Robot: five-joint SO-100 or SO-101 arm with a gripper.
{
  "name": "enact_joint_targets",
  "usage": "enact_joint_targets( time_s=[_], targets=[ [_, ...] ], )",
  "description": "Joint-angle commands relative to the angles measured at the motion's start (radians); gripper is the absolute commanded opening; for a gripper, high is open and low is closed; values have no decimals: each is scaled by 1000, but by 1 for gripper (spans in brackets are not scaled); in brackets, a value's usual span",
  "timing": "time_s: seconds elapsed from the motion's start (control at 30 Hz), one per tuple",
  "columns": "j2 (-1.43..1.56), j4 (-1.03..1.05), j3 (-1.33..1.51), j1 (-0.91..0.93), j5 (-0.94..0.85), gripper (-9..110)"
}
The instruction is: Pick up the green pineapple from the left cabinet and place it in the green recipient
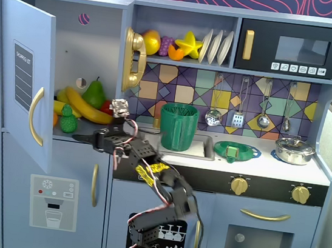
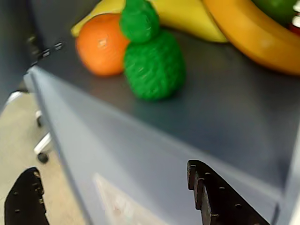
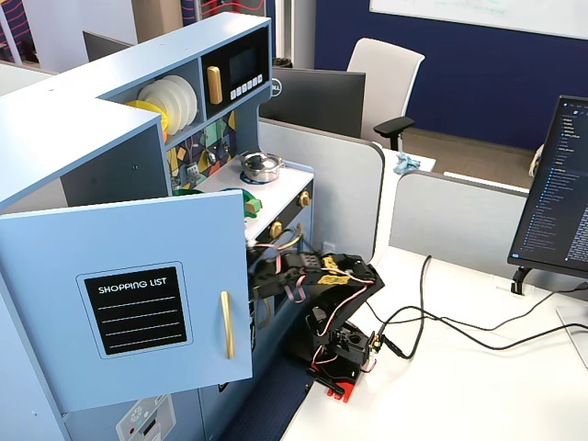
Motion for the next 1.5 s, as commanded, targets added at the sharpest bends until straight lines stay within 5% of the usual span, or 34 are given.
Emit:
enact_joint_targets(
  time_s=[0.0,0.63,1.47],
  targets=[
    [-117,-210,-71,-12,-41,35],
    [-523,-589,-258,48,-46,36],
    [-816,-624,-525,2,-49,38]
  ],
)
